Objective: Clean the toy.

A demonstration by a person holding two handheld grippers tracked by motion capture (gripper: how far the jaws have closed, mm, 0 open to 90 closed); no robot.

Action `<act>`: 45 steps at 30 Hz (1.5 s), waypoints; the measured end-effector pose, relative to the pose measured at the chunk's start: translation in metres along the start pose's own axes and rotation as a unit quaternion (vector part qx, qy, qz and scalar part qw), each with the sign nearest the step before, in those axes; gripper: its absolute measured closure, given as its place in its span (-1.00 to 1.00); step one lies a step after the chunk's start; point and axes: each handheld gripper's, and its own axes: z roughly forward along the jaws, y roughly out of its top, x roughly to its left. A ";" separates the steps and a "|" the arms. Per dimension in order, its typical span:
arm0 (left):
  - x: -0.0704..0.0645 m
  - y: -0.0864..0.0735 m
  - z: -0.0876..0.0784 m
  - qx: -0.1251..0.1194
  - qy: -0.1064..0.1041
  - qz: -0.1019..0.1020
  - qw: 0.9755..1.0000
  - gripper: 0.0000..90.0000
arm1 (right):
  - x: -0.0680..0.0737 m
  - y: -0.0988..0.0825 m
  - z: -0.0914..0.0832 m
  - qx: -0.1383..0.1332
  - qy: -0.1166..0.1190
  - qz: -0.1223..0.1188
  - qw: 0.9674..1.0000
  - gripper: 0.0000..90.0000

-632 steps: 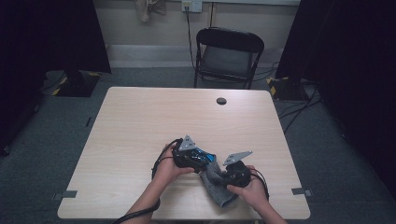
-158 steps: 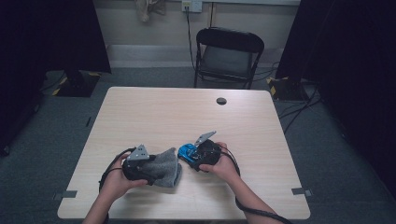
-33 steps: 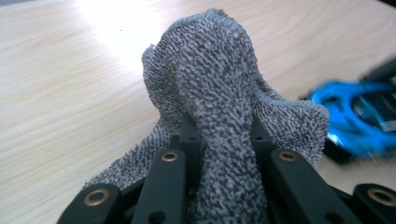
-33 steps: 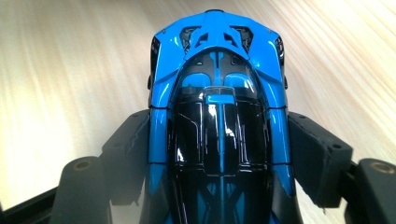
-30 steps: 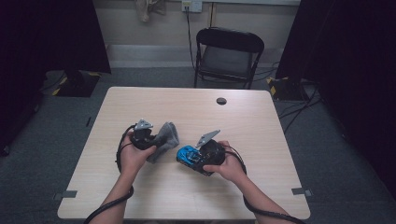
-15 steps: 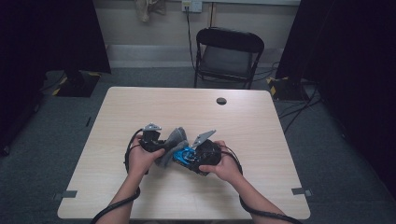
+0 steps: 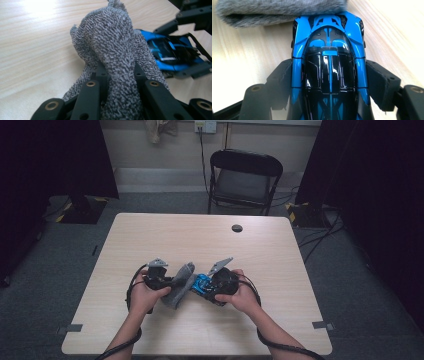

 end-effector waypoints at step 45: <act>0.014 0.037 0.002 -0.046 0.037 -0.003 0.998 0.67 | 0.007 -0.002 -0.009 -0.007 0.006 -0.014 1.000 -0.36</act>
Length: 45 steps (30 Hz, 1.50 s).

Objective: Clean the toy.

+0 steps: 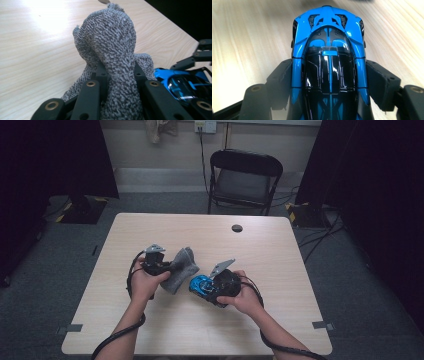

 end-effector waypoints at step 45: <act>-0.019 -0.032 -0.002 0.051 -0.069 0.003 0.996 0.67 | -0.016 0.002 0.004 0.008 -0.021 0.024 0.999 -0.36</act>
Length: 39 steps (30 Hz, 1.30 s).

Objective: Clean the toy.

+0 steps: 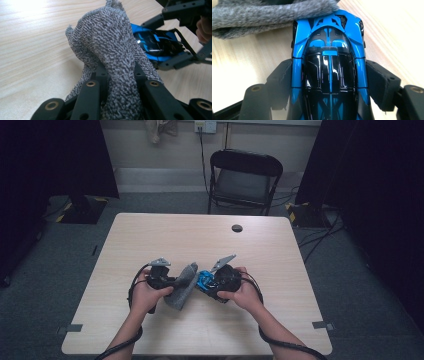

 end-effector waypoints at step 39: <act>0.005 0.025 0.009 -0.023 0.024 0.003 0.999 0.65 | 0.022 0.002 -0.013 -0.026 0.020 -0.035 0.999 -0.36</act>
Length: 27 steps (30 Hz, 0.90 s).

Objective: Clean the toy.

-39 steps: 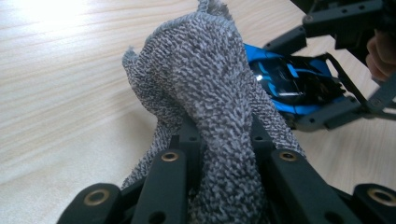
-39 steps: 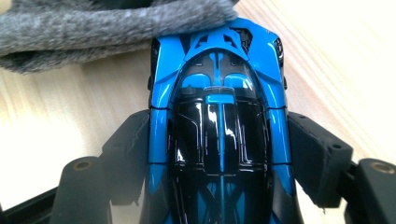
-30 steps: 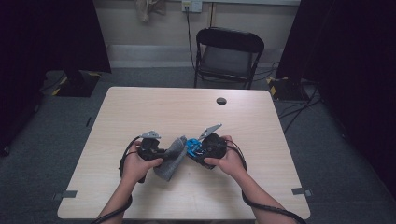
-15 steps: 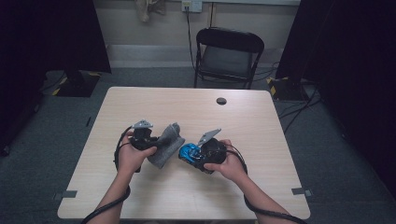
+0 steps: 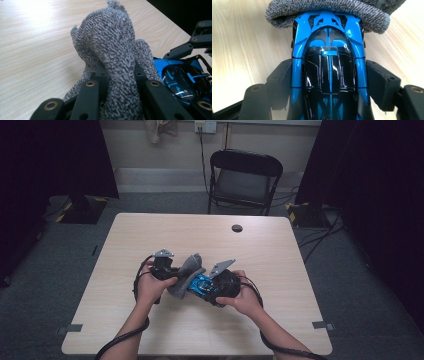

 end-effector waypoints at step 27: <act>-0.010 -0.017 -0.014 0.012 -0.003 0.017 1.000 0.65 | -0.018 0.000 0.005 0.014 -0.021 0.027 0.999 -0.36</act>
